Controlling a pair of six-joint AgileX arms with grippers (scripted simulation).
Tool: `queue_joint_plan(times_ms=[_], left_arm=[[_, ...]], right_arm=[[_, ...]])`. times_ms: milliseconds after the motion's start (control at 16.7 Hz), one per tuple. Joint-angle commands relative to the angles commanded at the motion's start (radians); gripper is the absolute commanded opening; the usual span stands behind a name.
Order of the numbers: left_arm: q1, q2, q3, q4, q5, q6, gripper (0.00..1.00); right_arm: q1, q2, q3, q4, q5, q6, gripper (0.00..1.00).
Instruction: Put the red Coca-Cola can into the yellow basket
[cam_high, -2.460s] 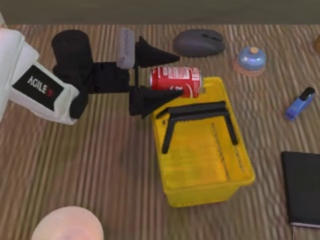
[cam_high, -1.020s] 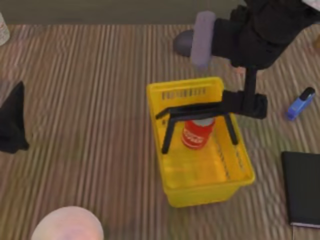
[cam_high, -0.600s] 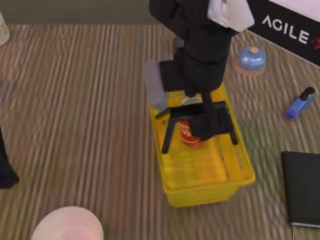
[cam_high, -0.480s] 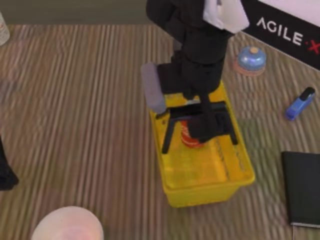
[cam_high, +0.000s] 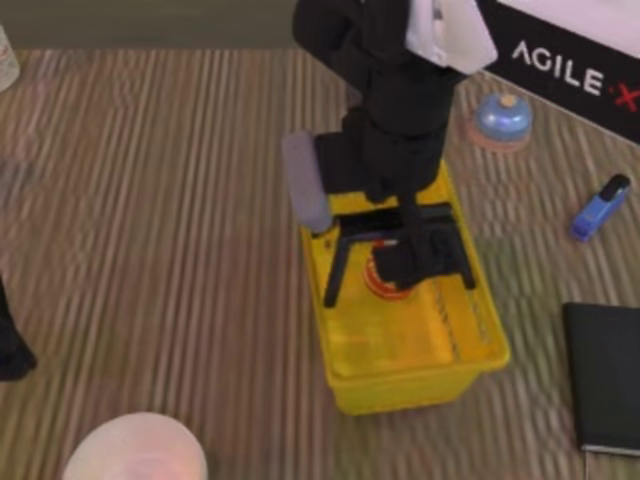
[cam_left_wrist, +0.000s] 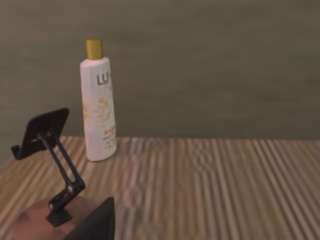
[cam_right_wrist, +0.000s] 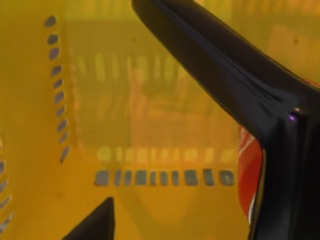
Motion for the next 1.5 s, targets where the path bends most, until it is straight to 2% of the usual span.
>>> queue_joint_plan(times_ms=[420,1200,1500], left_arm=[[0.000,0.000,0.000,0.000,0.000,0.000,1.00],[0.000,0.000,0.000,0.000,0.000,0.000,1.00],[0.000,0.000,0.000,0.000,0.000,0.000,1.00]], right_arm=[[0.002,-0.006,-0.059,0.053,0.000,0.001,1.00],[0.002,-0.006,-0.059,0.053,0.000,0.001,0.02],[0.002,-0.006,-0.059,0.053,0.000,0.001,0.00]])
